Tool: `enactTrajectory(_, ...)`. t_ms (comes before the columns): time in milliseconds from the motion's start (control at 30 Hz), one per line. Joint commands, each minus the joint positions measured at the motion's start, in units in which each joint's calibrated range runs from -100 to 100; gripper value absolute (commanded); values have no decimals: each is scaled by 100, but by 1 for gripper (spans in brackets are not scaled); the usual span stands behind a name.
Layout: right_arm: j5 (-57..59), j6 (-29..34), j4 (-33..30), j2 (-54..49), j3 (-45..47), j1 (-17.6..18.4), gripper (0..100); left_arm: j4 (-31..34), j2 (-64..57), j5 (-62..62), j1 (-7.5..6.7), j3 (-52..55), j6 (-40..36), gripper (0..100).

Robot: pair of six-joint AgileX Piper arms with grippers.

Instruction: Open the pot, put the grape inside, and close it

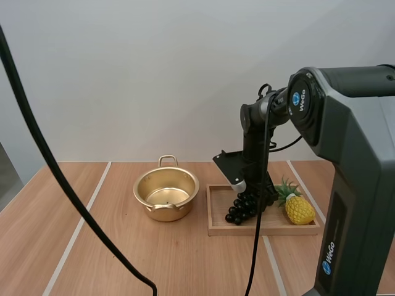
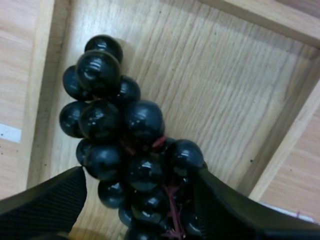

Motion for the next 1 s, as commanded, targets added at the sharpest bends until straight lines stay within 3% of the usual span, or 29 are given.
enactTrajectory(0, 91, -40, -12, 97, 17, 0, 100, 99, 22, -41, -32, -23, -55, 0)
enactTrajectory(400, 112, -40, 38, 199, 17, 0, 100, 99, 22, -41, -32, -23, -55, 0)
enactTrajectory(500, 112, -40, 28, 199, 17, 0, 31, 99, 22, -41, -32, -23, -55, 0)
enactTrajectory(533, 129, -40, 28, 199, 17, 0, 1, 99, 22, -41, -32, -23, -55, 0)
enactTrajectory(967, 82, -40, -117, -430, 4, 0, 0, 99, 76, -58, -32, -23, -55, 0)
